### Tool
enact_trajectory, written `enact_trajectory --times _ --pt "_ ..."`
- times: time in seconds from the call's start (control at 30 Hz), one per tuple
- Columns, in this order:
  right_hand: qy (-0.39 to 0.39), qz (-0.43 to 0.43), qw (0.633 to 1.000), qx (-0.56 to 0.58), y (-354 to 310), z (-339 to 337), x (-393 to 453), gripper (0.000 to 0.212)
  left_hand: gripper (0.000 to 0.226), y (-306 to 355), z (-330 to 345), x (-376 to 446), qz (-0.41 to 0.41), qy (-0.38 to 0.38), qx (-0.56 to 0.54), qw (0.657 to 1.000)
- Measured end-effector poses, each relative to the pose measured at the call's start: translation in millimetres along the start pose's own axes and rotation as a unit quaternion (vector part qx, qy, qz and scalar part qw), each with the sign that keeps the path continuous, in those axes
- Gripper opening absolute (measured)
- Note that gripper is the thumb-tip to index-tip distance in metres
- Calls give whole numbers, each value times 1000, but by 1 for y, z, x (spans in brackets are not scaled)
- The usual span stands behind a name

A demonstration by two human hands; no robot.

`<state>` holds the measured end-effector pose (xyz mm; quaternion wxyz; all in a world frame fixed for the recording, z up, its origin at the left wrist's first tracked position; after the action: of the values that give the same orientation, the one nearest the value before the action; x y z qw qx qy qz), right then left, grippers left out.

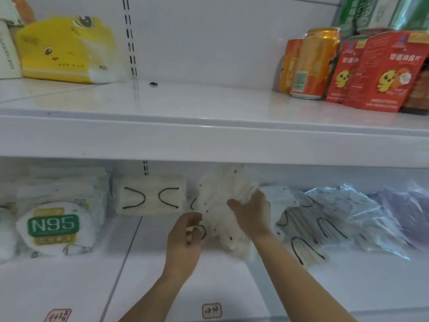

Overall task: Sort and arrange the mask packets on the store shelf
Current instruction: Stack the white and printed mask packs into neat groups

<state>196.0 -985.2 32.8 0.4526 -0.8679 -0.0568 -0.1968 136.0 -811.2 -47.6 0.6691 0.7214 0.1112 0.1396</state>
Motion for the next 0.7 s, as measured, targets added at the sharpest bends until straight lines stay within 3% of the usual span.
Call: enact_trajectory --times 0.07,0.2,0.27,0.33,0.4,0.5,0.7 --pt "11 -70 996 -44 -9 -2 -5 21 27 7 -5 -5 -18 -22 -71 997" --pt "19 -279 947 -160 -24 22 -34 25 92 25 -8 -17 -85 -174 -211 958" --pt "0 -328 928 -176 -24 40 -54 22 100 32 -8 -26 -100 -215 -290 927" --pt "-18 -343 922 -179 -22 56 -68 22 90 33 -12 -32 -140 -170 -320 922" --pt "-55 -356 913 -189 -23 74 -78 22 66 28 -20 -32 -209 -82 -318 921" --pt "-145 -361 900 -199 -21 95 -98 38 34 13 -33 -27 -331 10 -318 888" --pt "-209 -342 904 -152 -18 92 -103 40 31 5 -37 -15 -408 50 -262 873"
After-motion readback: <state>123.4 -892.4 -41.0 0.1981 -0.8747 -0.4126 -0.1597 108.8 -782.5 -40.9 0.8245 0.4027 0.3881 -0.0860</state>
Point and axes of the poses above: each hand's wrist, its own x-axis towards the middle knuckle, its own z-axis out of the palm, y = z × x, the point moved 3 cm from there along x, towards the middle knuckle, and after that the axes turned 11 degrees about -z, right-handed, at the moved point
